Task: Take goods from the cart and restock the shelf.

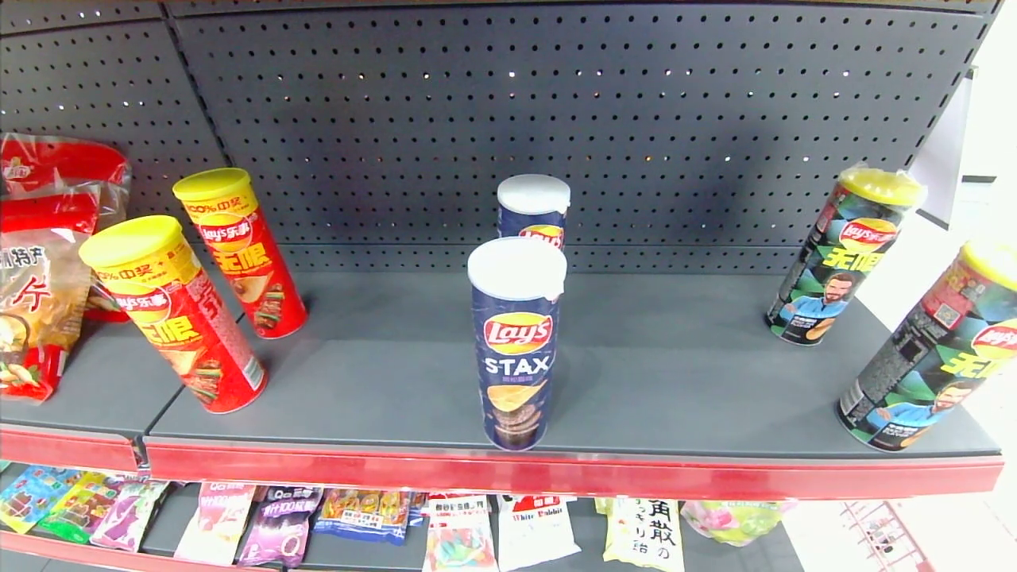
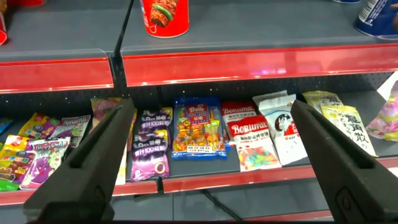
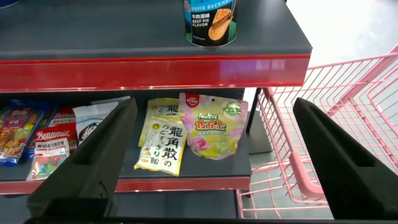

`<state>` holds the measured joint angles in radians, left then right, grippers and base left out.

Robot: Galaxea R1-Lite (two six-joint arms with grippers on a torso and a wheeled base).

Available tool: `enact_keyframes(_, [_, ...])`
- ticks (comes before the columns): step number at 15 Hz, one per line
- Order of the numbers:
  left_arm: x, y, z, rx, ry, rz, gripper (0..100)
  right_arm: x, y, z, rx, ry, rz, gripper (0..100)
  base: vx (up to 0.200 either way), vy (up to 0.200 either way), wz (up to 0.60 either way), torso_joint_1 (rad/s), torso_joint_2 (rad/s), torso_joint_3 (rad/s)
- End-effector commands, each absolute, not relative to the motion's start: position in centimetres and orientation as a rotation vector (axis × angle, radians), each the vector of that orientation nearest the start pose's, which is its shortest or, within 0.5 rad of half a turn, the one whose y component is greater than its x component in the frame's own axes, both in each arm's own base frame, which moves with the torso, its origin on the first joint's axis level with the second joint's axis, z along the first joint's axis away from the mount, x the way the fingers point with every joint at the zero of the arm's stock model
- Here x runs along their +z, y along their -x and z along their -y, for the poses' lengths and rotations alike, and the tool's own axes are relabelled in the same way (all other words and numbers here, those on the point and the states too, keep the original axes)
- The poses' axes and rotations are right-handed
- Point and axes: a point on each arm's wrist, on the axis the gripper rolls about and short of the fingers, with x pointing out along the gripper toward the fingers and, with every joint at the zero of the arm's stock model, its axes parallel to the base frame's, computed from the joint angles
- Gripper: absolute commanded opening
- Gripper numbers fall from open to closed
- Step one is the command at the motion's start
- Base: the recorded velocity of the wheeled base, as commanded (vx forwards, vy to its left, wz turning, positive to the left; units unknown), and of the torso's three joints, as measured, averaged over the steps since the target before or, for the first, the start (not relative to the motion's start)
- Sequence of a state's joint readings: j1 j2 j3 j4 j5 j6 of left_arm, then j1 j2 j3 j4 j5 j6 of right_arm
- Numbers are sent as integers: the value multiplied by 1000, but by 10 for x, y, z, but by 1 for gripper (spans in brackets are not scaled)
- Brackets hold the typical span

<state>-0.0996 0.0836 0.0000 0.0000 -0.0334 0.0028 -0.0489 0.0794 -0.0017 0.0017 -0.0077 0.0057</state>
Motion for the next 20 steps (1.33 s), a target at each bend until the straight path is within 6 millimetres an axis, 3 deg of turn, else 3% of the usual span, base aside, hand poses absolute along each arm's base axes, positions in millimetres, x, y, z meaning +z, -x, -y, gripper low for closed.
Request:
enact_keyframes(1, [77, 16, -1, -134, -6, -87, 100, 77, 17, -1, -57, -8, -81, 100, 0, 0, 0, 0, 0, 0])
enact_keyframes(20, [77, 16, -1, -143, -17, -90, 100, 77, 17, -1, -52, -8, -81, 100, 0, 0, 0, 0, 0, 0])
